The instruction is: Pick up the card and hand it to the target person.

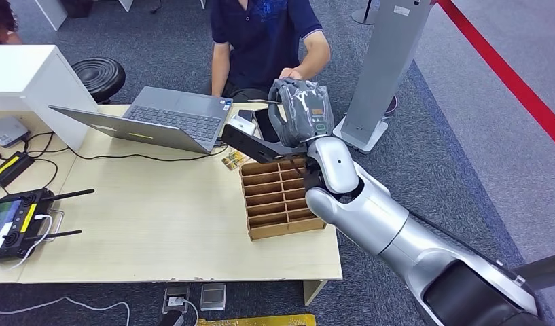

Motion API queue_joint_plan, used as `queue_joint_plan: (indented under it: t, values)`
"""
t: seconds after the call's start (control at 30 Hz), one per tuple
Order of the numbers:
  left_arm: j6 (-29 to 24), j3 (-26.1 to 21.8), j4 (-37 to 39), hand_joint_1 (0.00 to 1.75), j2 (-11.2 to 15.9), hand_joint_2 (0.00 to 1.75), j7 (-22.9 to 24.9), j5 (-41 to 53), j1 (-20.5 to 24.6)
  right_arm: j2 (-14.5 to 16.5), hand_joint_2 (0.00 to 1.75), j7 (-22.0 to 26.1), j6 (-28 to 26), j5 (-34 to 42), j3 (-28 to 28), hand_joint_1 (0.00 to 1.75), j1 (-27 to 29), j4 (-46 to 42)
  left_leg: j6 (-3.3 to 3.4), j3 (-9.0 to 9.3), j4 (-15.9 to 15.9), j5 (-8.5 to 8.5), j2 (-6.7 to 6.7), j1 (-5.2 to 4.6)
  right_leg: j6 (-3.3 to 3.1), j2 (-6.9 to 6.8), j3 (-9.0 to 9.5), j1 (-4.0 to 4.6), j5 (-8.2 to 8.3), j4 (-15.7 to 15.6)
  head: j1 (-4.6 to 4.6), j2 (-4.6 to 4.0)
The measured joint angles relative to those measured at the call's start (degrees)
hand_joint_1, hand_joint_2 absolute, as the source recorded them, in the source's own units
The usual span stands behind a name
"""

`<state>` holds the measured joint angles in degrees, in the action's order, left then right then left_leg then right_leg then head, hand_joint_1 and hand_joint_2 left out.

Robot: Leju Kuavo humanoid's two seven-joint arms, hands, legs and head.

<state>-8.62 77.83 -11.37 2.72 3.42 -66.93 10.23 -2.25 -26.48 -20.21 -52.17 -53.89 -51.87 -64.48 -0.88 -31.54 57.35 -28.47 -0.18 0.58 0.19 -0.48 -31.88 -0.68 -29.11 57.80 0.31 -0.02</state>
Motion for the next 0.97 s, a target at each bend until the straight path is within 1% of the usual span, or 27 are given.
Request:
queue_joint_plan:
  t: [0.07, 0.17, 0.27, 0.53, 0.63, 0.67, 0.77, 0.97]
  values:
    - [0.1, 0.0, 0.0, 0.0, -0.1, 1.75, 0.0, 0.1, 0.3, 0.4, 1.75, 2.2, -5.0, -1.7, 0.5, 1.33, 0.2, 2.2, 0.0, 0.0, 0.0, 0.0, 0.0, 0.0, 0.0, 0.0, 0.0, 0.0, 0.0, 0.0, -0.02, 0.0]
    - [0.1, 0.0, 0.0, 0.0, -0.2, 1.75, 0.0, 0.1, 0.5, 1.1, 1.75, 3.7, -8.9, -2.6, 1.3, 1.33, 0.4, 5.9, 0.0, 0.0, 0.0, 0.0, 0.0, 0.0, 0.0, 0.0, 0.0, 0.0, 0.0, 0.0, -0.02, 0.0]
    - [0.1, 0.0, 0.0, 0.0, -0.2, 1.75, 0.0, 0.2, 0.6, 1.9, 1.75, 4.2, -10.1, -2.8, 1.9, 1.33, 0.6, 9.2, 0.0, -0.01, 0.0, 0.0, 0.0, 0.0, 0.0, 0.0, 0.0, 0.0, 0.0, 0.0, -0.02, 0.0]
    - [0.1, 0.0, 0.0, 0.0, -0.3, 1.75, 0.0, 0.2, 0.7, 3.1, 1.75, 4.4, -10.3, -3.0, 2.8, 1.33, 0.8, 14.3, 0.0, -0.02, 0.0, 0.0, -0.01, 0.0, 0.0, 0.0, -0.02, 0.0, 0.0, 0.0, -0.02, 0.0]
    - [0.5, 0.0, 0.0, 0.0, -0.3, 1.75, -0.3, 0.4, 0.7, 3.4, 1.75, 4.4, -10.3, -3.1, 3.0, 0.33, 0.9, 15.6, 0.0, -0.02, 0.0, 0.0, 0.0, 0.0, 0.0, 0.0, -0.02, 0.0, 0.0, 0.0, -0.01, 0.0]
    - [0.6, 0.0, 0.0, 0.0, -0.3, 1.31, -0.5, 0.7, 0.7, 3.5, 1.75, 4.4, -10.3, -3.2, 3.0, 0.0, 0.9, 16.0, 0.0, -0.02, 0.0, 0.0, 0.0, 0.0, 0.0, 0.0, -0.01, 0.0, 0.0, 0.0, 0.0, 0.0]
    - [1.0, 0.3, 0.0, 0.0, -0.3, 0.0, -1.1, 1.0, 0.7, 3.8, 1.75, 4.7, -10.7, -2.7, 3.1, 0.0, 1.0, 16.8, 0.0, -0.01, 0.0, 0.0, 0.0, 0.0, 0.0, 0.0, -0.01, 0.0, 0.0, 0.0, -0.03, 0.0]
    - [0.8, 0.4, 0.0, 0.0, -0.3, 0.0, -1.1, -0.1, 0.6, 4.2, 1.75, 6.4, -12.5, 0.1, 3.7, 0.0, 1.8, 17.3, 0.0, -0.01, 0.0, 0.0, 0.0, 0.0, 0.0, 0.0, -0.01, 0.0, 0.0, 0.0, -0.03, 0.0]
